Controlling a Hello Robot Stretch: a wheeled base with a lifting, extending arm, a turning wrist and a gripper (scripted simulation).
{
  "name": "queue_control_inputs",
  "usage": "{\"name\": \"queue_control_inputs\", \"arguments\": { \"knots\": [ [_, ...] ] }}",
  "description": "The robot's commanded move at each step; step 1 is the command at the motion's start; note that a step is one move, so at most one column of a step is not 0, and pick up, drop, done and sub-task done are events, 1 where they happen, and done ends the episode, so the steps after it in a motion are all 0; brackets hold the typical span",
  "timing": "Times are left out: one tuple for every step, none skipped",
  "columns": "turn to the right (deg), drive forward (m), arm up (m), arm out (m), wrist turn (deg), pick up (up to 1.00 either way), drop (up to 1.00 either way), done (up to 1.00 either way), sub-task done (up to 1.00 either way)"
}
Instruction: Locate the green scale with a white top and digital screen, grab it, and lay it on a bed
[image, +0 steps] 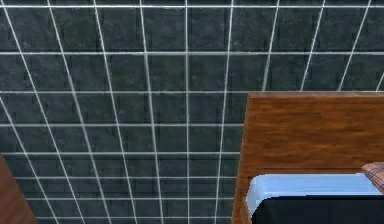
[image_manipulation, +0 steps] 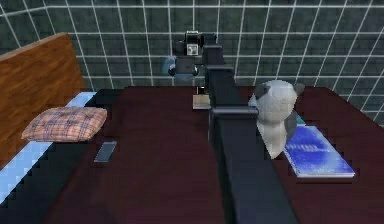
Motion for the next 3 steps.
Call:
{"name": "queue_control_inputs", "arguments": {
  "knots": [
    [0.0, 0.00, -0.20, 0.00, 0.0, 0.00, 0.00, 0.00, 0.00],
    [0.0, 0.00, -0.32, 0.00, 0.0, 0.00, 0.00, 0.00, 0.00],
    [0.0, 0.00, 0.00, 0.00, 0.0, 0.00, 1.00, 0.00, 0.00]
  ]
}}
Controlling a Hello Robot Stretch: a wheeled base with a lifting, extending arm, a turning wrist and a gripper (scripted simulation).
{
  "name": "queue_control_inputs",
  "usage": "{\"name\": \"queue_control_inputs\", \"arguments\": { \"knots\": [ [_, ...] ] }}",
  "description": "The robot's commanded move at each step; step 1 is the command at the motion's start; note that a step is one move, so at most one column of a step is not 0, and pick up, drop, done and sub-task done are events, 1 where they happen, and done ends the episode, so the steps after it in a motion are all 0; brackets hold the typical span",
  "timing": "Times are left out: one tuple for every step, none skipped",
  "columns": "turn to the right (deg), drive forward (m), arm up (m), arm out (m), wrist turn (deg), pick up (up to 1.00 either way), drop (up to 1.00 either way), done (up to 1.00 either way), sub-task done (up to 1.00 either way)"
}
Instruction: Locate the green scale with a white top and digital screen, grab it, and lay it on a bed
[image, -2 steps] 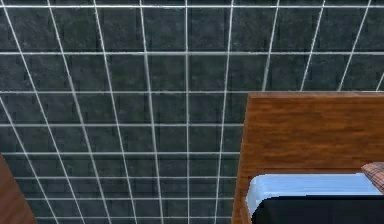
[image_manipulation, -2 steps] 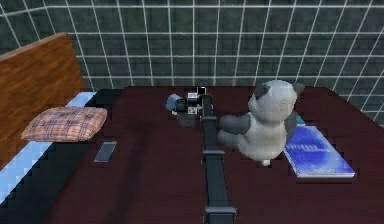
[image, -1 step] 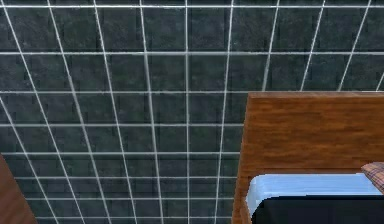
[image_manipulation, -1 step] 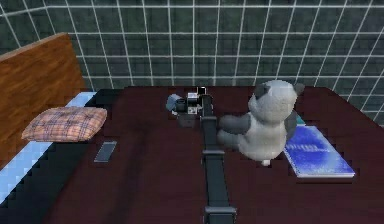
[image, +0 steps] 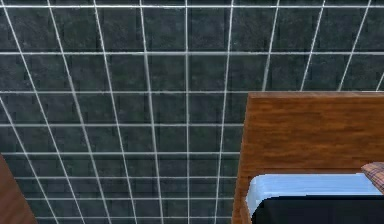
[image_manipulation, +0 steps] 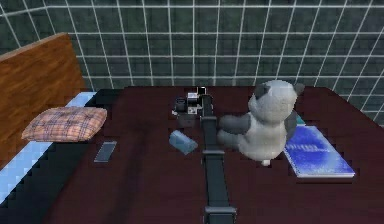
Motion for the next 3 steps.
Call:
{"name": "queue_control_inputs", "arguments": {
  "knots": [
    [0.0, 0.00, 0.10, 0.00, 0.0, 0.00, 0.00, 0.00, 0.00],
    [0.0, 0.00, 0.00, -0.08, 0.0, 0.00, 0.00, 0.00, 0.00],
    [0.0, 0.00, 0.00, 0.00, 0.0, 0.00, 0.00, 1.00, 0.00]
  ]
}}
